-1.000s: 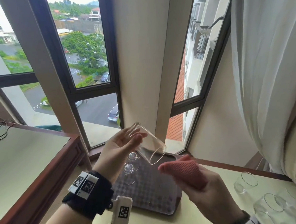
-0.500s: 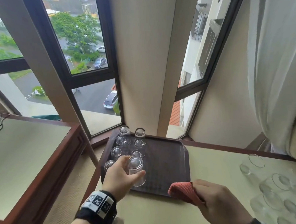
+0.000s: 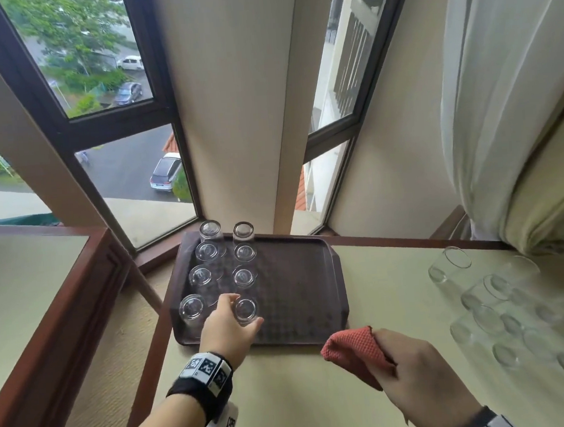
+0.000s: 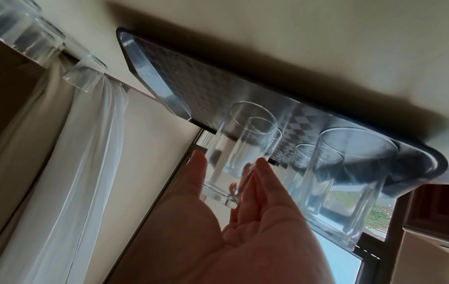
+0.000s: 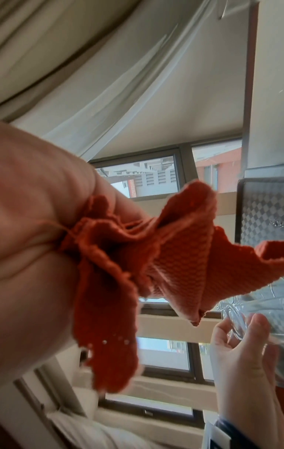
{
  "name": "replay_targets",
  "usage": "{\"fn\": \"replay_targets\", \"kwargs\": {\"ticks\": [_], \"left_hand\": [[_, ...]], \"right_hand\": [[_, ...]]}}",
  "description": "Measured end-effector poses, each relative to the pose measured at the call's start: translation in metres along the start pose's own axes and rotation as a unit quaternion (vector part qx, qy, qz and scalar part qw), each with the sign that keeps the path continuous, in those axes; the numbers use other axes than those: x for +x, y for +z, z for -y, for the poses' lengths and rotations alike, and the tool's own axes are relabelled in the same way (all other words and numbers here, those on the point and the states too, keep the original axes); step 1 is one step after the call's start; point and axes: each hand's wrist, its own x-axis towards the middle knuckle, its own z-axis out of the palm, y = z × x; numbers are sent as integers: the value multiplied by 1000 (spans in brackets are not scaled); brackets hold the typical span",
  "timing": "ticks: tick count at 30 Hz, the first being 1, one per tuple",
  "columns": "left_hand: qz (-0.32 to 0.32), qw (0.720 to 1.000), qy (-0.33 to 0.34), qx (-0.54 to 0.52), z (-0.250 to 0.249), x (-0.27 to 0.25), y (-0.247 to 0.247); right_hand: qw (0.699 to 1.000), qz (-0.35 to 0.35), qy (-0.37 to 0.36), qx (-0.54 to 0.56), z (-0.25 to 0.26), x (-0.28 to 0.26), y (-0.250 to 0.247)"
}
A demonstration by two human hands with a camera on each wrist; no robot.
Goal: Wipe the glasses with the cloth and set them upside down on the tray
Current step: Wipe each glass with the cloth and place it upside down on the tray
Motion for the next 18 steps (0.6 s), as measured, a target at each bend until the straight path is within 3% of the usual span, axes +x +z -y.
{"fn": "replay_targets", "kwargs": {"ticks": [14, 18], "left_hand": [[-6, 999, -31, 15, 2, 3, 13], [-78, 996, -14, 29, -24, -15, 10]], "right_hand": [[998, -36, 60, -3, -28, -19, -3], [995, -60, 84, 16, -48, -30, -14]]}}
